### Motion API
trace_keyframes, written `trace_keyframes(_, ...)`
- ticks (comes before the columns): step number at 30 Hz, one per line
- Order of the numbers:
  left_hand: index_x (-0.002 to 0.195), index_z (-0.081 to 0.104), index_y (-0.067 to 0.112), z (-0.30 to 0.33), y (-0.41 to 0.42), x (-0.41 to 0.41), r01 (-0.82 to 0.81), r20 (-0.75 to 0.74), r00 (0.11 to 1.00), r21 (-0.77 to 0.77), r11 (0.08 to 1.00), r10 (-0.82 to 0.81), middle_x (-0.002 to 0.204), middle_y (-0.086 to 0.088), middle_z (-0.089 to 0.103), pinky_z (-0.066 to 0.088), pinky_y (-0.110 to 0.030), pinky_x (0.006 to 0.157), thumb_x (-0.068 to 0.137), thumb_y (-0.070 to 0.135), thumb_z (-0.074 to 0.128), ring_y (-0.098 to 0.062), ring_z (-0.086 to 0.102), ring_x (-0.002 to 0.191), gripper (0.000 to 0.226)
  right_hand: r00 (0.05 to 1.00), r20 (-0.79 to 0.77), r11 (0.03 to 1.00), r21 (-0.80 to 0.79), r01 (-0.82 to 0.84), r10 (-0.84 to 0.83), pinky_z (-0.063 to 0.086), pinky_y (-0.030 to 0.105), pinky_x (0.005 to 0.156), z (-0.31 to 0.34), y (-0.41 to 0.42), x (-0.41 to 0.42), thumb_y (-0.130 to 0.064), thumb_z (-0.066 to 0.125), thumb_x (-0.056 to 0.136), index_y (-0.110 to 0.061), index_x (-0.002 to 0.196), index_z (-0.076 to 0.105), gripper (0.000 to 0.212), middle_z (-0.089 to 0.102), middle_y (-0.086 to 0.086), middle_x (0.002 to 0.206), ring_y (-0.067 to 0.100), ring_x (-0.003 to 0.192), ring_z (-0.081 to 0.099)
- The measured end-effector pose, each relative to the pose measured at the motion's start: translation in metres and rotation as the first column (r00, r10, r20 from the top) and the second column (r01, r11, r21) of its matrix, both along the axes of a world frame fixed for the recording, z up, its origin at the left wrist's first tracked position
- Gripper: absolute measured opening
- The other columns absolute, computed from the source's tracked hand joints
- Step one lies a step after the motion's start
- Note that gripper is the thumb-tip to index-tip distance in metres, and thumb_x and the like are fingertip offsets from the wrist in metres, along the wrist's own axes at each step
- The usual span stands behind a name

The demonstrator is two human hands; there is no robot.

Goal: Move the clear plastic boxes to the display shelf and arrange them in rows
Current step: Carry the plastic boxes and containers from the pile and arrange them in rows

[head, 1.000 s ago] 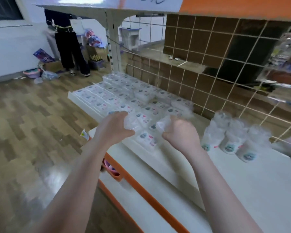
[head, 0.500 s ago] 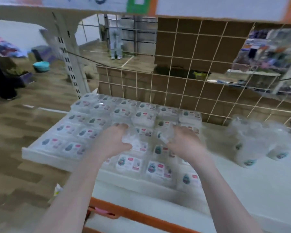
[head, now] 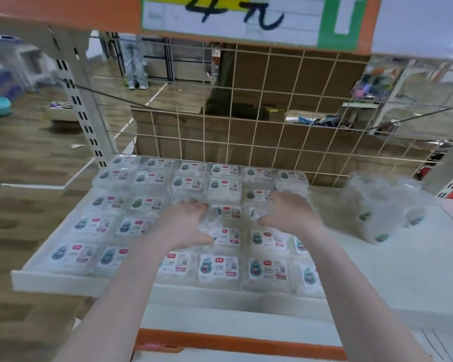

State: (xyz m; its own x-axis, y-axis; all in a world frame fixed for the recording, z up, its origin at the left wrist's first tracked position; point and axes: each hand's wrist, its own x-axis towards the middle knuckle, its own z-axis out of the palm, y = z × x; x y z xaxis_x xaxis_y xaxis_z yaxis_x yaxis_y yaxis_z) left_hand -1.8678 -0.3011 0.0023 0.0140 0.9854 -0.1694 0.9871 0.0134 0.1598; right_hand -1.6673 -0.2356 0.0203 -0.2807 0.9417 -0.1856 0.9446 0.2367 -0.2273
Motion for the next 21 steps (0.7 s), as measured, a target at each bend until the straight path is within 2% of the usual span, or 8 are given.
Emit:
trace_keyframes(3,0.143,0.036,0.020,-0.001,0.000,0.004,-0.002,0.009,1.000,0.029,1.000,0.002,0.139,-0.005,0.044,0.041,-0.033,0.097,0.078,0.049,0.064,-0.023,0.045,0.123,0.077,1.000,-0.013,1.000,-0.025,-0.011,0.011,0.040,0.025,0.054,0.004,0.002,-0.002,-0.028,0.059,0.081,-0.004,0.115,0.054,0.043,0.059,0.007,0.094,0.017,0.073,0.052)
trace_keyframes(6,0.141,0.039,0.020,-0.002,-0.001,0.006,-0.009,0.025,1.000,0.044,0.999,0.008,0.132,-0.004,0.048,0.041,-0.032,0.093,0.077,0.048,0.063,-0.022,0.048,0.117,0.074,0.986,-0.166,1.000,-0.013,-0.008,0.006,0.051,0.037,0.073,0.012,0.004,-0.002,-0.021,0.057,0.083,0.005,0.124,0.052,0.049,0.058,0.016,0.121,0.028,0.093,0.062)
trace_keyframes(8,0.143,0.037,0.021,-0.002,-0.001,0.006,-0.020,0.032,0.999,0.042,0.999,0.019,0.133,-0.003,0.047,0.041,-0.033,0.095,0.078,0.048,0.063,-0.022,0.048,0.119,0.075,0.948,-0.317,1.000,0.012,-0.009,0.012,0.047,0.032,0.070,0.013,0.009,0.001,-0.017,0.059,0.082,0.001,0.127,0.051,0.049,0.050,0.009,0.132,0.021,0.091,0.056)
trace_keyframes(10,0.143,0.035,0.021,-0.001,-0.001,0.006,-0.035,0.043,0.999,0.042,0.999,0.033,0.134,-0.003,0.047,0.042,-0.033,0.097,0.079,0.048,0.063,-0.022,0.047,0.120,0.075,0.892,-0.452,1.000,0.008,-0.004,0.008,0.042,0.023,0.066,0.008,0.016,0.005,-0.019,0.064,0.079,-0.016,0.133,0.045,0.057,0.050,0.003,0.126,0.017,0.093,0.052)
trace_keyframes(12,0.144,0.035,0.021,0.000,-0.001,0.008,-0.043,0.054,0.998,0.042,0.998,0.041,0.135,-0.003,0.046,0.042,-0.033,0.098,0.080,0.047,0.063,-0.022,0.047,0.121,0.075,0.837,-0.547,1.000,-0.006,-0.011,0.006,0.044,0.023,0.072,0.000,0.020,0.010,-0.019,0.068,0.077,-0.024,0.133,0.042,0.063,0.050,-0.003,0.120,0.015,0.099,0.053)
trace_keyframes(15,0.144,0.034,0.021,0.000,-0.002,0.010,-0.064,0.068,0.996,0.044,0.997,0.061,0.138,-0.003,0.044,0.040,-0.031,0.097,0.081,0.045,0.063,-0.022,0.045,0.123,0.074,0.748,-0.663,0.999,-0.034,-0.002,-0.021,0.045,0.027,0.088,-0.010,0.018,0.026,-0.015,0.070,0.075,-0.030,0.130,0.043,0.063,0.049,-0.011,0.119,0.009,0.107,0.052)
trace_keyframes(19,0.144,0.035,0.021,0.001,-0.003,0.012,-0.100,0.083,0.992,0.051,0.994,0.095,0.137,-0.003,0.045,0.041,-0.032,0.098,0.080,0.045,0.065,-0.022,0.046,0.122,0.074,0.667,-0.744,0.999,-0.042,0.009,-0.037,0.039,0.014,0.078,-0.021,0.006,0.060,-0.010,0.071,0.075,-0.034,0.123,0.040,0.062,0.051,-0.012,0.118,0.006,0.108,0.052)
trace_keyframes(21,0.144,0.035,0.021,0.001,-0.003,0.014,-0.119,0.086,0.990,0.047,0.992,0.115,0.136,-0.003,0.046,0.042,-0.033,0.098,0.080,0.047,0.065,-0.021,0.047,0.121,0.076,0.673,-0.737,0.998,-0.041,0.038,-0.056,0.039,0.015,0.080,-0.026,0.002,0.076,-0.012,0.073,0.074,-0.035,0.125,0.039,0.066,0.050,-0.011,0.119,0.007,0.109,0.051)
